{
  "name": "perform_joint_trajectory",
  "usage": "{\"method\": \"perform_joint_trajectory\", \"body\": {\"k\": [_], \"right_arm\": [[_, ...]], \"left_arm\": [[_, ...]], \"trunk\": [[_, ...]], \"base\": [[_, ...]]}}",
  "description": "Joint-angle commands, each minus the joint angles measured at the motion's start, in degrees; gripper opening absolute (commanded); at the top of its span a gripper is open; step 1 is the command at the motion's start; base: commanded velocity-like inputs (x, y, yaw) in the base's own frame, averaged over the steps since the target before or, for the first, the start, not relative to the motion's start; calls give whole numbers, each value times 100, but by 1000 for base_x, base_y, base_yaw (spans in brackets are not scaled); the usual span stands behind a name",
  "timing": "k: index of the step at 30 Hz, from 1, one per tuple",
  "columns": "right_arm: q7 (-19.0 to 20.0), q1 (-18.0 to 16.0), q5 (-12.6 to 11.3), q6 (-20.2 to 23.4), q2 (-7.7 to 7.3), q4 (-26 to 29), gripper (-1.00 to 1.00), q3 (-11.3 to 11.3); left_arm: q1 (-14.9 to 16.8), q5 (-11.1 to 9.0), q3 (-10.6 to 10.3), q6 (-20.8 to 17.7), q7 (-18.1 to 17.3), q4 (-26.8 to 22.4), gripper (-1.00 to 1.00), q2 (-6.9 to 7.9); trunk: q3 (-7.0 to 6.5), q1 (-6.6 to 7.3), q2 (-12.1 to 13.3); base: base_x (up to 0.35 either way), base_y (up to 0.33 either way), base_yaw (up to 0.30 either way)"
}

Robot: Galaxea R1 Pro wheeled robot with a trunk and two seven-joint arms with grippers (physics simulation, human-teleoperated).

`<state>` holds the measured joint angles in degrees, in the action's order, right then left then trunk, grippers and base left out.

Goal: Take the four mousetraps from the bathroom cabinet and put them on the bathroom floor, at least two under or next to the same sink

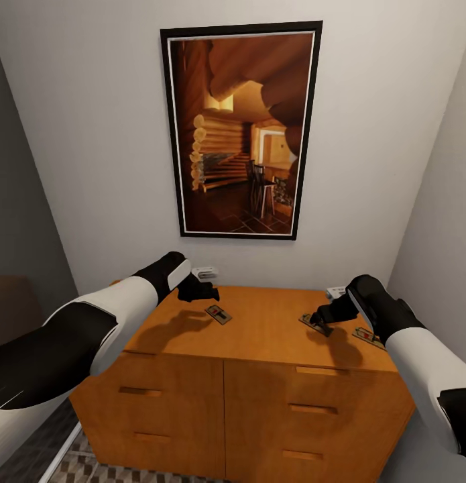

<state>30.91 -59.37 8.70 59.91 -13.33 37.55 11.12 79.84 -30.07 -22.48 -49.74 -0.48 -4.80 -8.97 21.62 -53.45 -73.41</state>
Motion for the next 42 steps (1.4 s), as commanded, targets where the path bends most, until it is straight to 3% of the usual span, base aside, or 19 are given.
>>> {"method": "perform_joint_trajectory", "body": {"k": [1,42], "right_arm": [[56,-5,60,9,-7,7,100,22],[56,-5,59,9,4,7,100,27]], "left_arm": [[5,-35,-49,-18,-5,-3,100,1],[5,-25,-47,-18,-4,-3,100,1]], "trunk": [[7,0,-4],[7,0,-4]], "base": [[-2,0,0],[35,0,0]]}}
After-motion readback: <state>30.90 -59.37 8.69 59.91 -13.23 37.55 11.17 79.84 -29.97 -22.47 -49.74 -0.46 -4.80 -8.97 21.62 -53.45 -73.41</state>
